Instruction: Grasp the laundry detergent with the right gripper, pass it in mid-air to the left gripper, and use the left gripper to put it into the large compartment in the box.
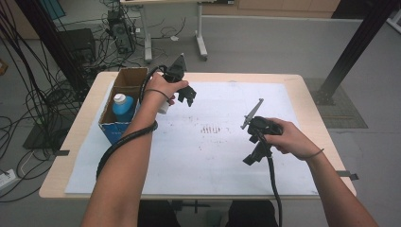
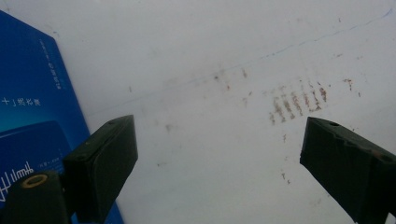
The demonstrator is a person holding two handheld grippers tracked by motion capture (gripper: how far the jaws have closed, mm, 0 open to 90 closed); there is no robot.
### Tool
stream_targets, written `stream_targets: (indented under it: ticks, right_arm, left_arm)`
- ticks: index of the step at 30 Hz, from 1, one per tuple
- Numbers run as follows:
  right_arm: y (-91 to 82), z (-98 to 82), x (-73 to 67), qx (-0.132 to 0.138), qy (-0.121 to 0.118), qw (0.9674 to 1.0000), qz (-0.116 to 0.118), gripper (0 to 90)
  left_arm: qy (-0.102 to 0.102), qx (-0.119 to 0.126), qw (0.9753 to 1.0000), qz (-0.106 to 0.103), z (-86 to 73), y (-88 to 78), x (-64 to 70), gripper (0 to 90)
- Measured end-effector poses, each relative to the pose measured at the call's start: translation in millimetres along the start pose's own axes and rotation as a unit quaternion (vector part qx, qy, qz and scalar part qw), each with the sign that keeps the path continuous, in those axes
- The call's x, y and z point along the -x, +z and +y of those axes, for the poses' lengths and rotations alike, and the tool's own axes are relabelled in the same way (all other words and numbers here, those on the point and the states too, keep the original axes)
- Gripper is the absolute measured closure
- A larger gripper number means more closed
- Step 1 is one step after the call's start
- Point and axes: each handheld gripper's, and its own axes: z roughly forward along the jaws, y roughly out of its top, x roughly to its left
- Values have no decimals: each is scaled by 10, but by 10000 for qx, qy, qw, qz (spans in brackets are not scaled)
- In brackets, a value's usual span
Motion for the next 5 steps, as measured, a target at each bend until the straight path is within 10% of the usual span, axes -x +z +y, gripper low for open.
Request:
stream_targets:
  ticks: [5]
  right_arm:
    - [-2, -5, -1, 5, 9, 10000, -4, 53]
  left_arm:
    - [1, 10, 10000, 19, -1, -3, -5, 114]
